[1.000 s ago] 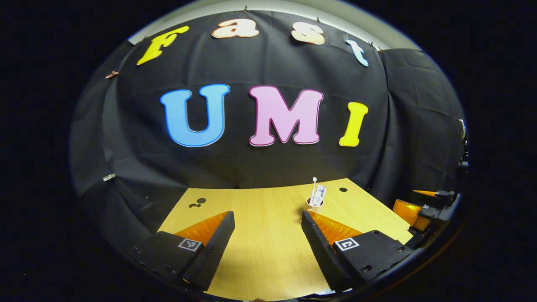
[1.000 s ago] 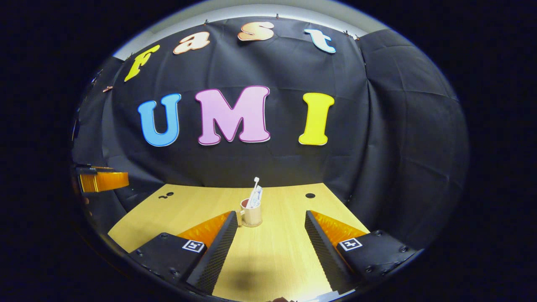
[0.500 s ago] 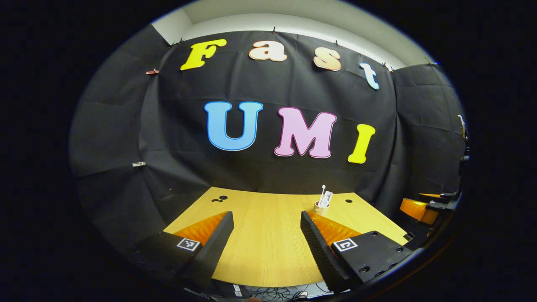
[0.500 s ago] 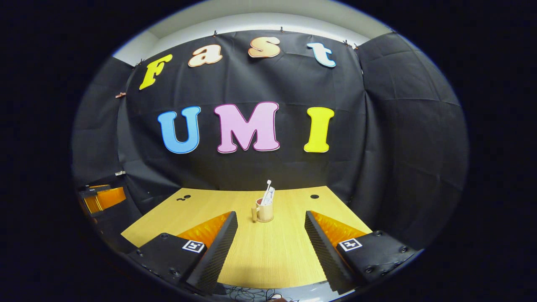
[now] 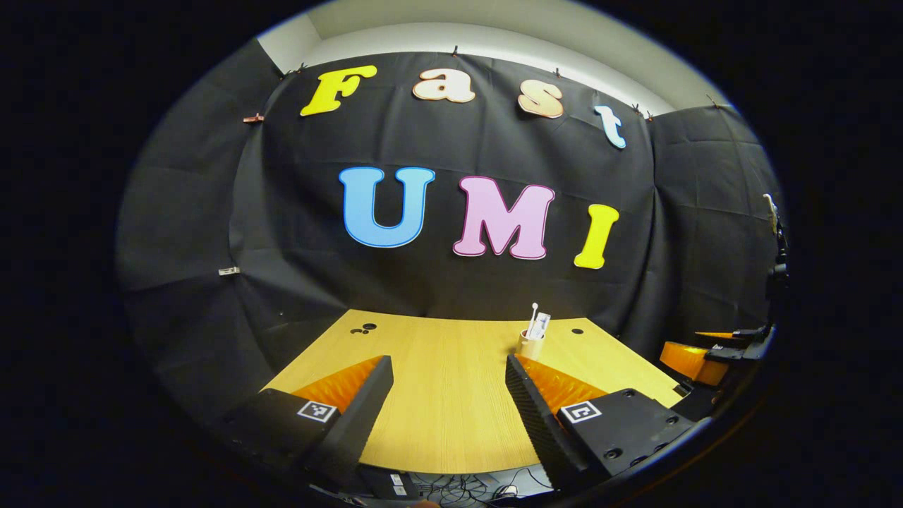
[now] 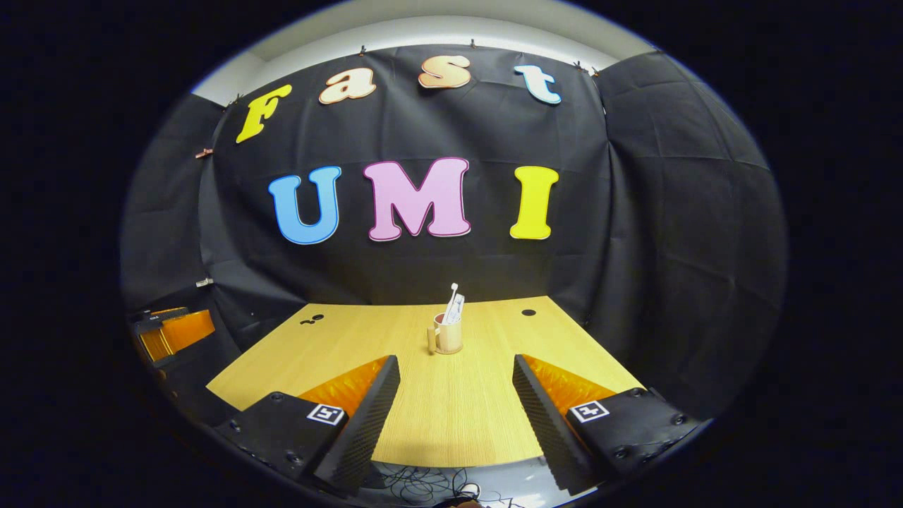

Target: Put the toothbrush and toothpaste on the desktop into the cup, then pick up the cup and place it on the coaster on the desktop.

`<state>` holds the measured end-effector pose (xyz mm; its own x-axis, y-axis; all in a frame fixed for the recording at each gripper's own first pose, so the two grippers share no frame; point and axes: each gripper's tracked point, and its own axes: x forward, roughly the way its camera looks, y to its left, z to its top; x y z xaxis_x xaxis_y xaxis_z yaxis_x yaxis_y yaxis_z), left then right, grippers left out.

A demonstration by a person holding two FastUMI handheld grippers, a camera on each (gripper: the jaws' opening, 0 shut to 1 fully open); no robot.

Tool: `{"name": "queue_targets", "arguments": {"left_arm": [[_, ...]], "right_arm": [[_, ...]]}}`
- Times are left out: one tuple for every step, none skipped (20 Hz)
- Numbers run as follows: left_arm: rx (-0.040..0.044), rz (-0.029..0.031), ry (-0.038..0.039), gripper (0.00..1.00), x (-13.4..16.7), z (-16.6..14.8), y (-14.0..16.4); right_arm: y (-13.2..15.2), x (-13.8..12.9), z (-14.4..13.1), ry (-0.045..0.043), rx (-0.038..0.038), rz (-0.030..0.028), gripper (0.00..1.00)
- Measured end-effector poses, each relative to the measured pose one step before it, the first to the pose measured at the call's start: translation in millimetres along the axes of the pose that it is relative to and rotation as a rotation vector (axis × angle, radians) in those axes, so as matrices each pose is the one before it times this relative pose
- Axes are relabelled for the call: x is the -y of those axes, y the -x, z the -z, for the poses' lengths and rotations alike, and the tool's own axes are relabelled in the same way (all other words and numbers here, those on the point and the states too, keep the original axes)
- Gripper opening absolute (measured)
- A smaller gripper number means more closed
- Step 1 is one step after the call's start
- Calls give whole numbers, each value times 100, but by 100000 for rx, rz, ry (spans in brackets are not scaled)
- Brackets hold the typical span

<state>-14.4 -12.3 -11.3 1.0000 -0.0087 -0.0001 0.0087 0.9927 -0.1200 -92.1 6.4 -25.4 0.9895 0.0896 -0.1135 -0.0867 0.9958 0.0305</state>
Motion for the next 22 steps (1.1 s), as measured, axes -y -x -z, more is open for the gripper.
{"name": "queue_targets", "arguments": {"left_arm": [[161,823,-437,99,8,0,-60],[168,880,-236,99,18,-154,-63],[104,1029,-208,99,146,71,-39],[-42,782,-293,99,38,-13,-70],[218,564,-550,99,5,21,-96],[304,488,-724,99,-35,-225,-172],[389,286,-797,99,-74,-114,-559],[365,159,-644,99,-100,-128,-423],[295,82,-408,99,-59,96,-405],[-294,398,152,99,-82,-55,-201],[-511,551,560,99,-103,225,-160],[-524,526,537,99,15,-3,-269],[-351,615,212,99,27,14,-453],[-195,407,-340,99,-50,-161,-415],[-89,229,-541,99,-112,17,-509],[-238,689,-426,99,-17,-233,-487],[-257,856,-365,99,235,-41,-515],[-71,1142,-541,99,283,-259,-514],[205,1174,-1041,99,141,-269,-450],[545,787,-1580,99,161,-262,-437],[771,475,-1445,99,146,-195,-432],[695,801,-781,99,136,-276,-217]], "right_arm": [[-77,-81,31,-206,-215,188,99],[-88,-143,27,192,-141,173,99],[-190,-113,63,428,-207,136,99],[-95,-172,54,392,-224,-25,99],[-79,-279,126,200,-385,-158,99],[-209,-212,-7,72,-154,-157,99],[-186,-219,-147,185,60,-125,99],[-113,-164,-53,419,171,-134,99],[-83,-130,-107,633,85,5,99],[-149,-75,21,494,-277,-79,99],[-230,-79,-41,300,-345,-8,99],[-93,-106,-261,-161,289,118,99],[76,-106,-388,-397,696,747,99],[-86,81,-279,-445,371,884,99],[-176,141,-166,-302,-199,936,99],[5,97,-181,-140,159,721,99],[-93,221,-331,174,338,890,99],[-29,332,-269,174,618,1158,99],[-29,522,-140,-95,64,1500,99],[85,544,42,-752,-566,1566,99],[27,609,18,-1222,-178,1583,99],[-35,629,-147,-863,-424,1808,99]]}}
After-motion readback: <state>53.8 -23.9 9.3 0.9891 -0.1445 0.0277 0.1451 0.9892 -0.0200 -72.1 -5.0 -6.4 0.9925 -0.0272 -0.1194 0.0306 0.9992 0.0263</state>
